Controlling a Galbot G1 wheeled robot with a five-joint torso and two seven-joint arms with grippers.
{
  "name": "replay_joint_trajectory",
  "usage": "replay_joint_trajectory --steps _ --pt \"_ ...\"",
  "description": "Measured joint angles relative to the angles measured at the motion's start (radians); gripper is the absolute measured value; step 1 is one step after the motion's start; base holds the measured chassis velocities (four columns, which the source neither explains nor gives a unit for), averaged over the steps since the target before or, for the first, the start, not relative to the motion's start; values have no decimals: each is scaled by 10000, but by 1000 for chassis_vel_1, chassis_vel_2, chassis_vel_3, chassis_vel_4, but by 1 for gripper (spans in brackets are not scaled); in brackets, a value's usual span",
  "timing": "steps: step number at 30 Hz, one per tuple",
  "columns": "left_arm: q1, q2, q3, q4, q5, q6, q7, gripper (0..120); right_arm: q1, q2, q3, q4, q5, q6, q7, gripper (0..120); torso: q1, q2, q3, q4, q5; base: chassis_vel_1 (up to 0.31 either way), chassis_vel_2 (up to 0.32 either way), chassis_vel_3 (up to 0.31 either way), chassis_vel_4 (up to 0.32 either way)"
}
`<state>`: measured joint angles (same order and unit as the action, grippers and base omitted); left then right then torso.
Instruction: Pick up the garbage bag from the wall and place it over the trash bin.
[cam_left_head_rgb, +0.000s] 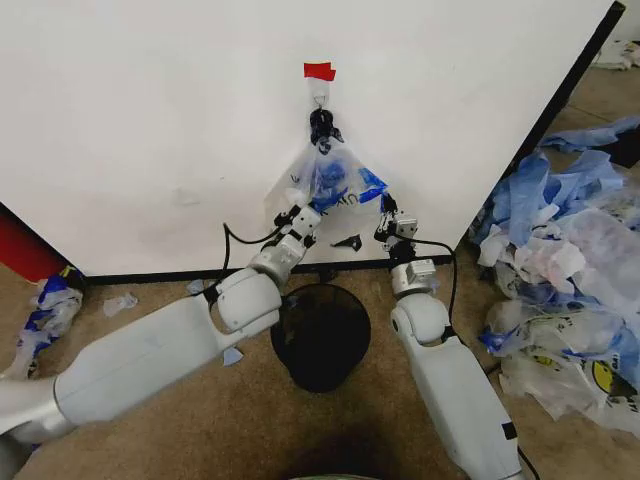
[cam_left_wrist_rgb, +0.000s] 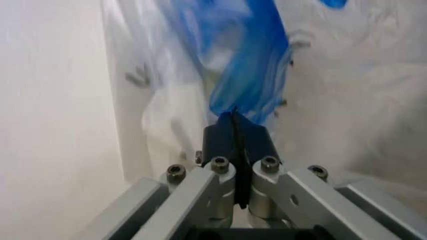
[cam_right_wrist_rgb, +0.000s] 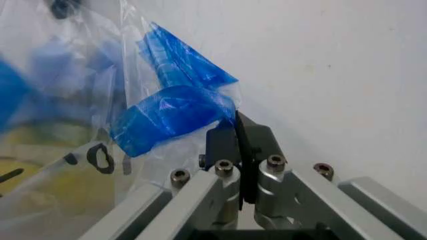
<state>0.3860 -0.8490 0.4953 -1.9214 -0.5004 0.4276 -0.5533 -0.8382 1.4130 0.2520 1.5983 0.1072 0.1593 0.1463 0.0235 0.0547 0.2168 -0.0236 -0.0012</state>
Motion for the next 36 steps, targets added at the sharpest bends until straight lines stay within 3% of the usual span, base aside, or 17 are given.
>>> replay_joint_trajectory --steps 8,20,36 --pt "871 275 -568 -158 -36 -335 -60 0 -59 -112 -58 0 -12 -4 0 0 0 0 0 0 0 0 0 0 0" --pt "935 323 -865 -154 -14 -967 -241 0 -252 -186 -130 245 -12 -7 -44 0 0 -2 2 -1 0 0 0 0 0" --pt "1960 604 -1810 -757 -38 -1035 -399 0 -726 -661 -12 710 -69 70 -86 0 0 -2 1 0 -1 0 0 0 0"
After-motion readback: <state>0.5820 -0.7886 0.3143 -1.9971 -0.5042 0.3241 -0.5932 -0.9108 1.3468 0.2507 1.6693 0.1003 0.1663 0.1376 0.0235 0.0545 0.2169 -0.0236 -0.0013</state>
